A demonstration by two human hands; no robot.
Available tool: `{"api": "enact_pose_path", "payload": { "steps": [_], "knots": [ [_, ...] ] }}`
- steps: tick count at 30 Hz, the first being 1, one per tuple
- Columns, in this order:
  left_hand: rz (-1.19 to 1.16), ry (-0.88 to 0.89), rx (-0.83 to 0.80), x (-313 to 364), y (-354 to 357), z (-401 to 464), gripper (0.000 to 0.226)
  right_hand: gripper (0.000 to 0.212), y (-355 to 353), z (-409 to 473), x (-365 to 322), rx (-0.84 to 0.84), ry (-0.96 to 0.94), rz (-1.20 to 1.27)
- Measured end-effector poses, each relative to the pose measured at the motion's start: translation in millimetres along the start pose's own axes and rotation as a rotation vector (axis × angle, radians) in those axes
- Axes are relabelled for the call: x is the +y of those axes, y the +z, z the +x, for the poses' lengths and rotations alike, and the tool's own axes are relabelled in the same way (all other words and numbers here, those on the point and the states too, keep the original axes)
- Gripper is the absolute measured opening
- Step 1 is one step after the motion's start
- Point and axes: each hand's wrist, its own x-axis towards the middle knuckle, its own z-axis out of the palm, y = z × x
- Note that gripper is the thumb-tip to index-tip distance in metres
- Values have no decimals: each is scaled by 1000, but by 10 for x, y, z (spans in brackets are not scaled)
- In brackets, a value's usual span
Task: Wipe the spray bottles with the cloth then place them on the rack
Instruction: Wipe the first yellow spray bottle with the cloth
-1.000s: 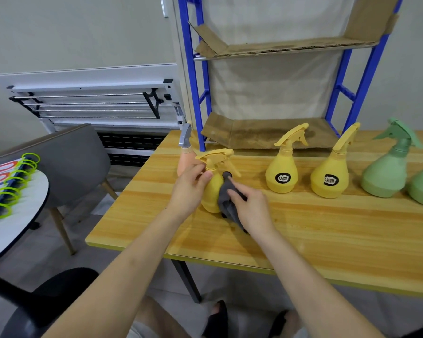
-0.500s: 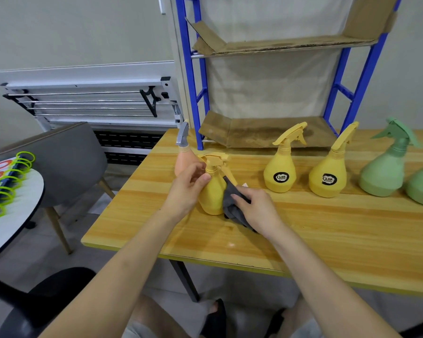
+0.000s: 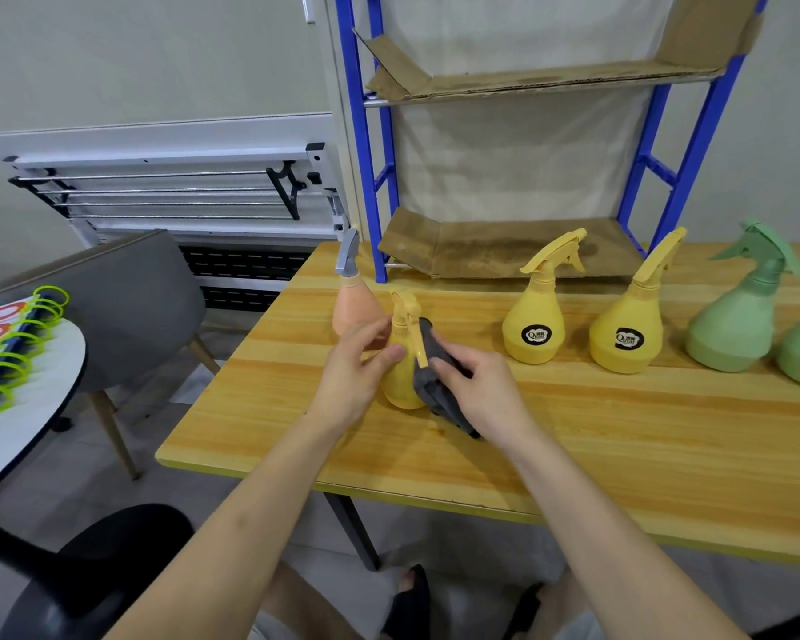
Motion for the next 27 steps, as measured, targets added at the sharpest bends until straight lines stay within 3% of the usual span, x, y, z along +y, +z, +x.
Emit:
{"api": "enact_pose_path", "payload": {
  "steps": [7,13,20,27],
  "knots": [
    [-84,-19,30,-80,5,-29,34,38,18,-8,25,53,32,-116],
    [-18,17,28,-126,-5,-12,31,32,93,135,-298,73,-39,-30],
    [-128,-59,45,-108,24,-123,25,29,68,-62,148,69,70,-240],
    [-310,-102,-41,-103,-3,-214,44,34,72,-31,26,80,54,-213]
  ]
}}
